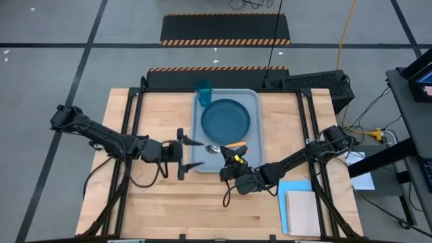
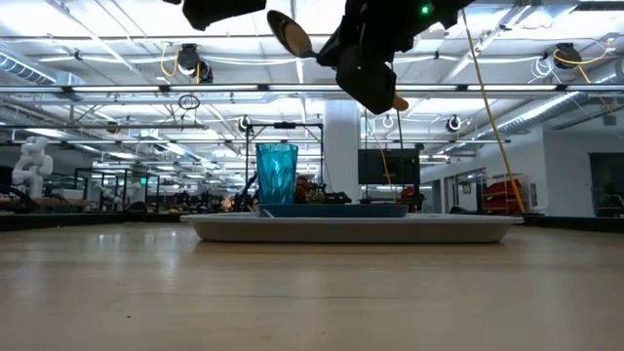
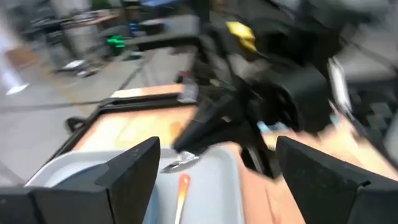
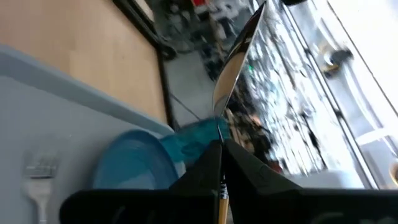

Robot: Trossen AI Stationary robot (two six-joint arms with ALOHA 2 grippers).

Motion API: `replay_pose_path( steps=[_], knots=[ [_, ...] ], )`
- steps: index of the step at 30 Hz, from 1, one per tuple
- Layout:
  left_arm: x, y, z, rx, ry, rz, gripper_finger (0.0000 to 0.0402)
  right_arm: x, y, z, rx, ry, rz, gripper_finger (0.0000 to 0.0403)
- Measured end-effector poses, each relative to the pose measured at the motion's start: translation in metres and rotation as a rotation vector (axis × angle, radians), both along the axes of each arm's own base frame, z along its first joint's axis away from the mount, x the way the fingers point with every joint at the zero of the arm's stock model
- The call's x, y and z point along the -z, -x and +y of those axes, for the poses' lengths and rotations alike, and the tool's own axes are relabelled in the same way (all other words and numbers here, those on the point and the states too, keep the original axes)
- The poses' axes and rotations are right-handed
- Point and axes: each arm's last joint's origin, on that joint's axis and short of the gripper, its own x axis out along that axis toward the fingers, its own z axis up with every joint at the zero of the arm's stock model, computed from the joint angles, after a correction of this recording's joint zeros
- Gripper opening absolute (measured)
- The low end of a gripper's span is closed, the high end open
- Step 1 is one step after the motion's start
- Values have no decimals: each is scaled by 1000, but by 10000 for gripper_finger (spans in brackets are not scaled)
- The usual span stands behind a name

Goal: Pick and place plate/cup/fork/spoon on tray
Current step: Put the orange spoon on the gray serving tray to the left of the orange fork

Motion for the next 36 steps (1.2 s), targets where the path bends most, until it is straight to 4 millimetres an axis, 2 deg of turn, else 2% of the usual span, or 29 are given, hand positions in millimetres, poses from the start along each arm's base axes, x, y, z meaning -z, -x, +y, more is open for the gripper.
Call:
replay_pose_path(
  steps=[3, 6, 15, 21, 29, 36],
  knots=[
    [-5, -2, 8, -135, 146, -70, 324, -3, 1, -3, 101, 15, -49, 0],
    [-4, -4, 18, -227, 368, -104, 324, -6, 2, -5, 188, 30, -82, 0],
    [-3, -7, 32, -310, 837, -167, 324, -7, 2, -5, 195, 30, -89, 0],
    [4, -10, 32, -321, 907, -133, 324, -3, 1, -5, 185, 60, -41, 0],
    [29, -26, 37, -333, 951, -32, 324, 25, -6, -11, 208, 129, 78, 0],
    [37, -36, 43, -330, 984, -21, 309, 42, -10, -20, 252, 174, 147, 0]
  ],
)
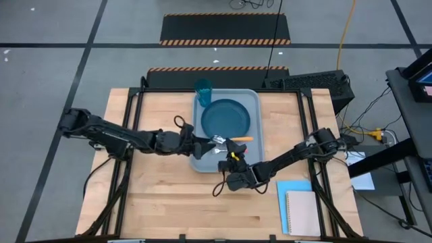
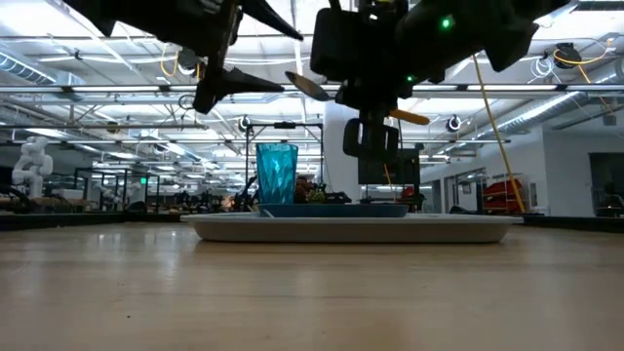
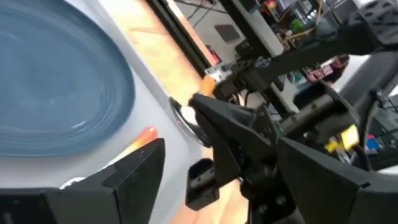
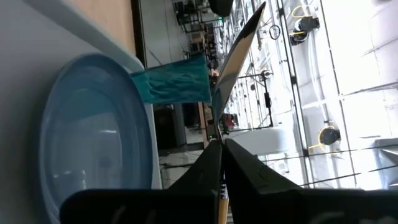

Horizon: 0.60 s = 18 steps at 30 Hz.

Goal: Pick and place plate/cup/fork/spoon on tray
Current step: Put the orange spoon on the gray serving tray to the left of the orange fork

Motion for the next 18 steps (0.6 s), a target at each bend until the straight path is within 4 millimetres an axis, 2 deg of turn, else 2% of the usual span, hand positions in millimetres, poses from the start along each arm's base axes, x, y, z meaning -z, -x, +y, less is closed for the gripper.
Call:
replay_pose_path(
  steps=[8, 18],
  knots=[
    [16, -8, 12, -46, 25, 52, 220, -1, 0, -1, 8, 8, 9, 0],
    [15, -10, 16, -49, 1, 44, 119, -1, 0, -1, 4, 8, 14, 0]
  ],
)
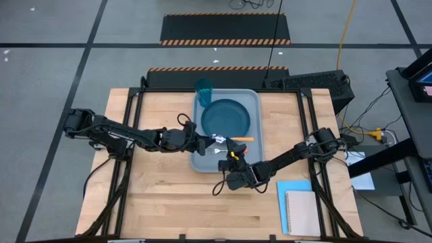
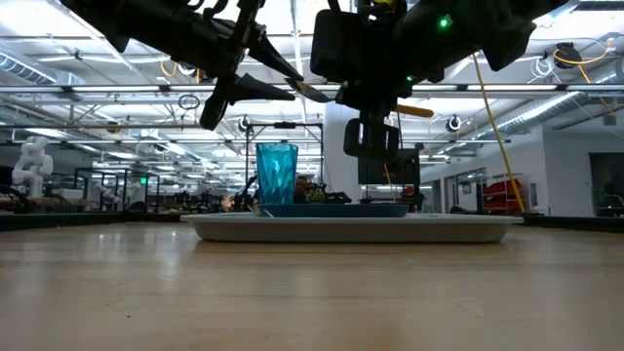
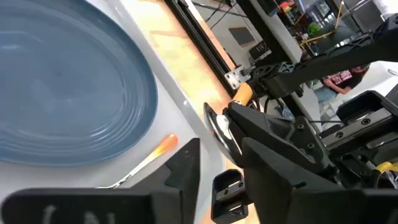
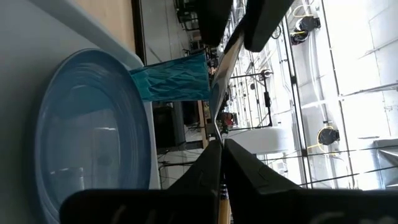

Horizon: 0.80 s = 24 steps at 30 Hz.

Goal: Pick and place plate/cup/fork/spoon on tray
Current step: Put the orange spoon on the gray serving tray to the left of the orange fork

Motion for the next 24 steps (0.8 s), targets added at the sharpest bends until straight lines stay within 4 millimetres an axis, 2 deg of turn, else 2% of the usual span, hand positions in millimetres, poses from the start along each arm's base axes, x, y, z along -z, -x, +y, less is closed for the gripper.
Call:
replay_pose_path(
  steps=[11, 16, 24],
  knots=[
    [0, 0, 2, -2, -78, 15, 14, 0, -2, -1, -47, -27, 6, 11],
    [-1, -1, 1, 29, -129, 13, 9, -1, -4, 0, -112, -67, -4, 52],
    [-6, -2, 0, 107, -263, -9, 6, -11, -9, 1, -129, -119, -146, 144]
  ],
)
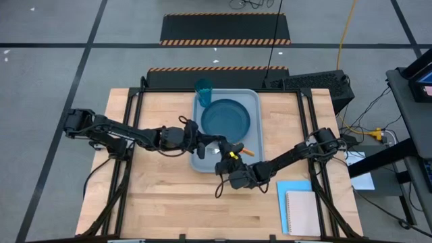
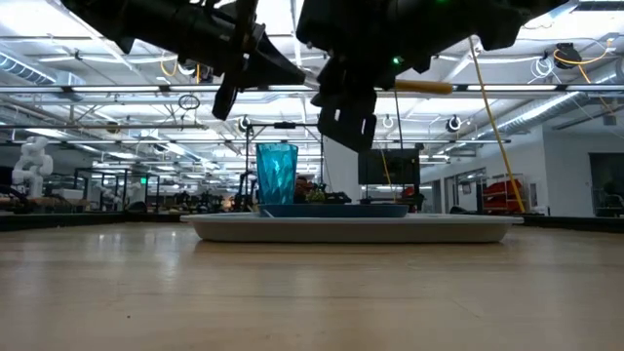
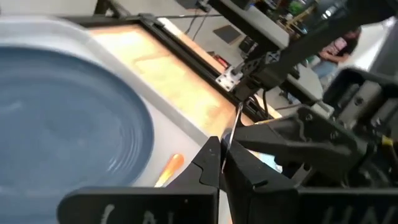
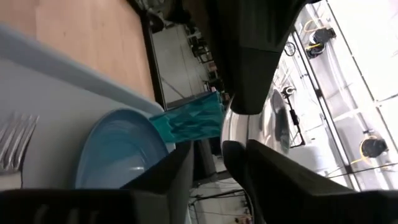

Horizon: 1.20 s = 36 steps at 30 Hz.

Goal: Pick and place plate/cup/fork/spoon on tray
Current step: Put the orange spoon on the gray serving tray to the left of the orange fork

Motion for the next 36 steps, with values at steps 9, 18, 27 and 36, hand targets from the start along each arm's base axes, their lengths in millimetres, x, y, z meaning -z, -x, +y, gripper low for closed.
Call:
replay_pose_path(
  steps=[9, 18, 27, 36],
  knots=[
    [-1, 0, -1, 52, -104, 16, 5, -13, 4, 3, -17, -42, -70, 191],
    [-1, 0, 3, 54, -69, 17, 4, -34, 27, 8, -58, -120, -68, 191],
    [-1, -1, 5, 40, 23, -8, 5, -47, 61, -3, -118, -383, -28, 191],
    [-3, -1, 6, -33, 33, -31, 4, -48, 63, -8, -46, -319, -112, 172]
  ],
)
